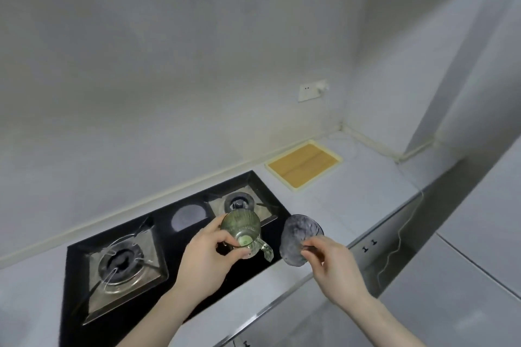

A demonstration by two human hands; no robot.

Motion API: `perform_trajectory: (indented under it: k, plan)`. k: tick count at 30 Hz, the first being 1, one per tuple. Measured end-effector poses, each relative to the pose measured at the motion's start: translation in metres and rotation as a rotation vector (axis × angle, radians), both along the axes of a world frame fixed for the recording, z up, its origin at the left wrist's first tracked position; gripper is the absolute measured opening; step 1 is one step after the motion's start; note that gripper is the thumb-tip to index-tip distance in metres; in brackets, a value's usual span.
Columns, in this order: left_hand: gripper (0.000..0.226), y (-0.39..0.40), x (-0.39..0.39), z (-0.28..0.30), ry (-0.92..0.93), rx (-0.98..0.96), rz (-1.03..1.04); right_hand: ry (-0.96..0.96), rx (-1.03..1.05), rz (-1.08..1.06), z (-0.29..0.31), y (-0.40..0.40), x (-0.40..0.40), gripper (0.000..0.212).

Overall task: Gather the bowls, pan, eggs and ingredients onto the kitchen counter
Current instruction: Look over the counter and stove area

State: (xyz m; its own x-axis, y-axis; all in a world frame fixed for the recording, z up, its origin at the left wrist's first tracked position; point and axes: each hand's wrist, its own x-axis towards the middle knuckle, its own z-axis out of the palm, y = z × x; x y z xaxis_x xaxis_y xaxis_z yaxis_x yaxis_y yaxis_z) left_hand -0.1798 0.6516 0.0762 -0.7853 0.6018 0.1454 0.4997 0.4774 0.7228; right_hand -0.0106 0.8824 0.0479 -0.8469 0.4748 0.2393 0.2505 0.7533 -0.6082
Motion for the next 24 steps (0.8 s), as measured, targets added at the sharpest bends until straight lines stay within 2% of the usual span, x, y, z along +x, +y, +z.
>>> perform_trajectory:
  k: [6, 12, 17, 24]
  plan:
    - [0.019, 0.114, -0.033, 0.002, -0.028, -0.073, -0.101, -0.040, 0.029, -0.102, 0.000, 0.103, -0.016, 0.015]
    - [0.021, 0.230, -0.052, -0.010, -0.164, -0.077, -0.149, -0.050, 0.005, -0.240, -0.007, 0.193, -0.016, 0.013]
    - [0.022, 0.309, -0.059, -0.029, -0.211, -0.104, -0.110, -0.115, -0.061, -0.242, -0.023, 0.269, -0.022, 0.014]
    - [0.022, 0.399, -0.059, -0.062, -0.279, -0.125, 0.021, -0.267, -0.120, -0.130, -0.042, 0.385, -0.042, 0.022]
